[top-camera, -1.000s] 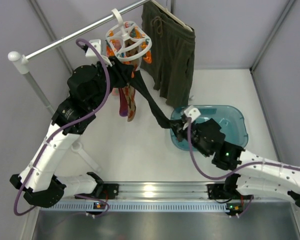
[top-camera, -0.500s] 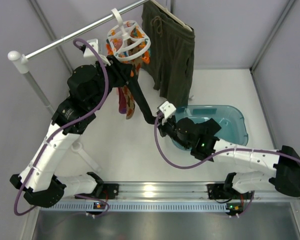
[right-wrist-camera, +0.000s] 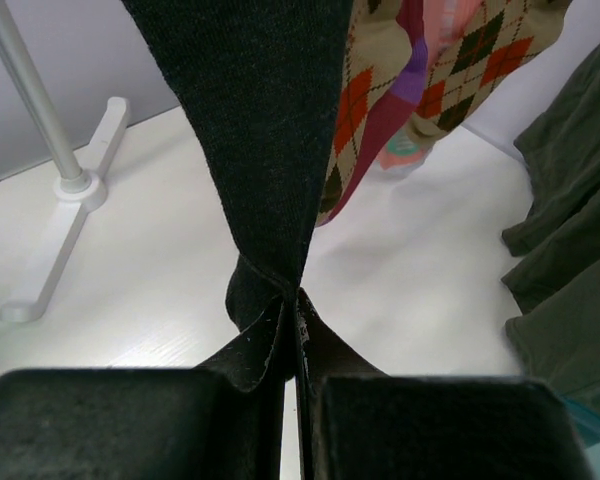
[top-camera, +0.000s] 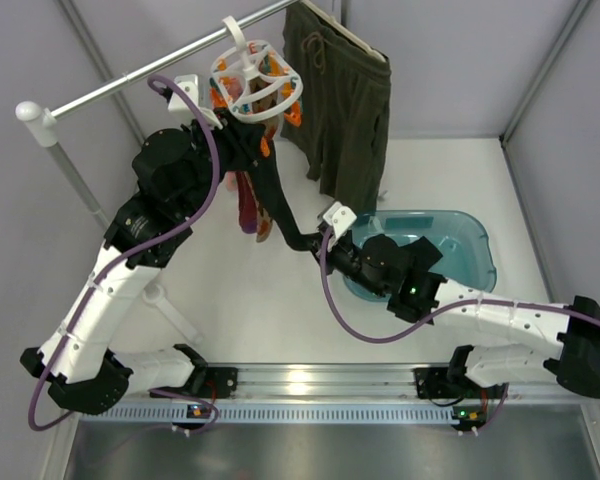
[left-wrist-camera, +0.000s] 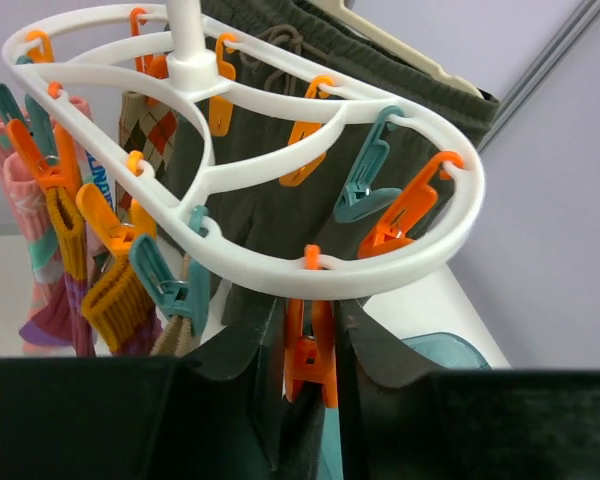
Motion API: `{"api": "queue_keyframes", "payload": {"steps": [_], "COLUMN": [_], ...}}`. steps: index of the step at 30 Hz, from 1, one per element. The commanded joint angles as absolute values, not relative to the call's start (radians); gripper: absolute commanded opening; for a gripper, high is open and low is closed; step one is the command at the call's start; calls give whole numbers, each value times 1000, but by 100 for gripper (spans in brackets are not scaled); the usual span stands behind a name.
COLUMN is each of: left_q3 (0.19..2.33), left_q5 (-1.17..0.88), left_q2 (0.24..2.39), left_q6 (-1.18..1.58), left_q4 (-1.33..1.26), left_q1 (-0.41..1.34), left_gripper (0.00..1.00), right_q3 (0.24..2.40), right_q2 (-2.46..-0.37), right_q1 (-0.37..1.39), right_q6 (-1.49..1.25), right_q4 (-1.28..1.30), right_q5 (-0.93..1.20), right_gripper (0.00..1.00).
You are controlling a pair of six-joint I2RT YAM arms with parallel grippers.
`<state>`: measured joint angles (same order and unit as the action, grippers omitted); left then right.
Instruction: Remove the socks clipped to the hanger
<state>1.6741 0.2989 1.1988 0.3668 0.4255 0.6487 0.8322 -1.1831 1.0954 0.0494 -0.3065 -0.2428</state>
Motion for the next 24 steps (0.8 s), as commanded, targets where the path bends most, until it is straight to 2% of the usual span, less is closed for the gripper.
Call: {"api": "queue_keyframes", "payload": {"steps": [1, 2, 5, 9, 10, 11, 12, 14, 15, 16, 17, 22, 23, 24], "left_q3": [1687, 1683, 1681, 1675, 1669, 1661, 1655, 1626, 1617, 1596, 1586, 1506, 1493, 1464], "left_q5": [273, 273, 278, 296, 293, 288, 284, 270, 241, 233, 223, 170, 161, 157], "left_q2": [1193, 1189, 1190, 1195, 1193, 1187, 1184, 1166, 1160, 1143, 1137, 1065, 1051, 1037], "left_q6": [342, 342, 339, 334, 333, 333, 339, 348, 354, 356, 359, 374, 374, 368], "left_q4": [330, 327, 327, 328, 328, 328, 330, 330, 328, 330, 330, 330, 330, 331], "left_q1": [644, 644, 644, 646, 644, 644, 644, 644, 644, 646, 644, 644, 644, 644], "left_gripper": [21, 10, 0, 0, 3, 12, 28, 46, 51, 64, 69, 88, 98, 99], "right_q3": [844, 842, 832, 758, 737, 701, 690, 677, 670, 670, 676, 729, 739, 742], "right_q2": [-1157, -1160, -1157, -1088, -1059, -989, -950, -817, -772, -726, -657, -566, -563, -569], "right_q1": [1088, 1088, 1086, 1086, 1086, 1086, 1086, 1086, 1086, 1086, 1083, 1002, 979, 954], "right_q6": [43, 44, 49, 17, 6, 6, -50, -89, -124, -144, -162, -278, -282, -290], "right_q4": [-348, -347, -339, -316, -301, -281, -255, -121, -68, -20, 35, 405, 435, 483], "right_q5": [-203, -202, -204, -228, -270, -297, -328, -432, -464, -545, -590, -833, -841, -844], "right_gripper": [0, 0, 0, 0, 0, 0, 0, 0, 0, 0, 0, 0, 0, 0]}}
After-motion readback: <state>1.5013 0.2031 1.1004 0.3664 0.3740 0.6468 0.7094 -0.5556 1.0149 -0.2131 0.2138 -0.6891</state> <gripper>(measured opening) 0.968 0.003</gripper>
